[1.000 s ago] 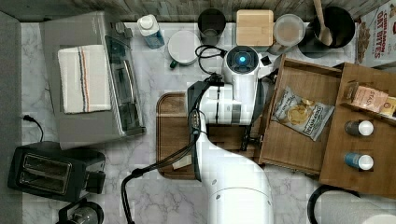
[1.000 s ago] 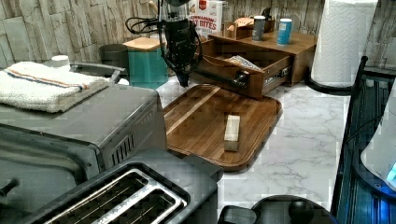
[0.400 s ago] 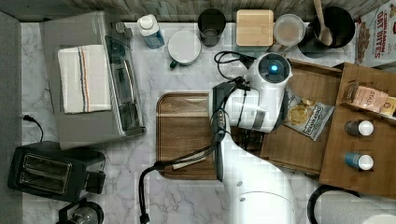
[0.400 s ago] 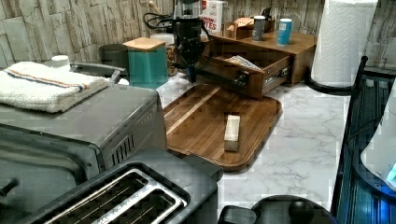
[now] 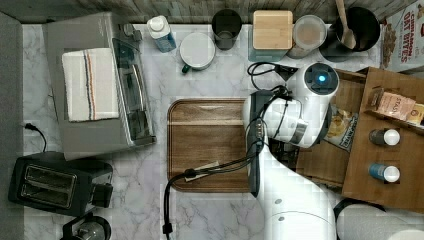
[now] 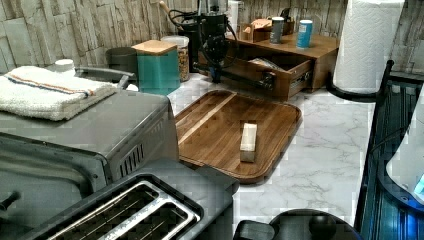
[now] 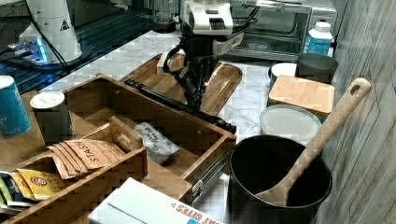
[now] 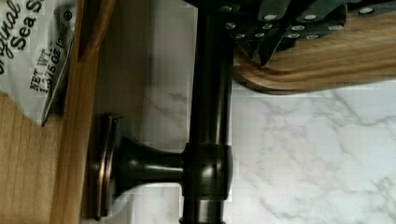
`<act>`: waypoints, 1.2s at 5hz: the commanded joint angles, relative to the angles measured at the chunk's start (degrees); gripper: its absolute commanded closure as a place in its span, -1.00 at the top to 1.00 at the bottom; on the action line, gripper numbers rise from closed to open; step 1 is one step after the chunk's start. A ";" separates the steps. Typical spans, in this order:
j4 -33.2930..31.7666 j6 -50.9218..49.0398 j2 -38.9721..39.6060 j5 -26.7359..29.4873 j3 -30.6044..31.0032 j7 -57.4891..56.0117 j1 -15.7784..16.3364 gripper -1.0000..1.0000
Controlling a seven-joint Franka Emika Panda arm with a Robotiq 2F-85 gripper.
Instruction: Close the drawer.
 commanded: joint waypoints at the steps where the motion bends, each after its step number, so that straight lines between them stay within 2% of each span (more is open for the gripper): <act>1: 6.41 -2.83 0.13 4.04 -5.88 -12.96 -12.74 -1.00; 2: 7.93 -1.79 2.27 3.55 -8.66 -12.63 -14.10 -1.00; 3: 11.12 -4.42 4.16 -0.99 -11.80 -10.53 -14.41 -1.00; 4: 11.02 -3.65 4.63 -2.74 -13.94 -6.25 -14.51 -1.00; 5: 7.78 -0.68 2.67 -6.14 -17.22 -0.56 -11.18 -1.00; 6: -0.67 5.72 -2.20 -5.30 -16.25 0.07 -9.91 -1.00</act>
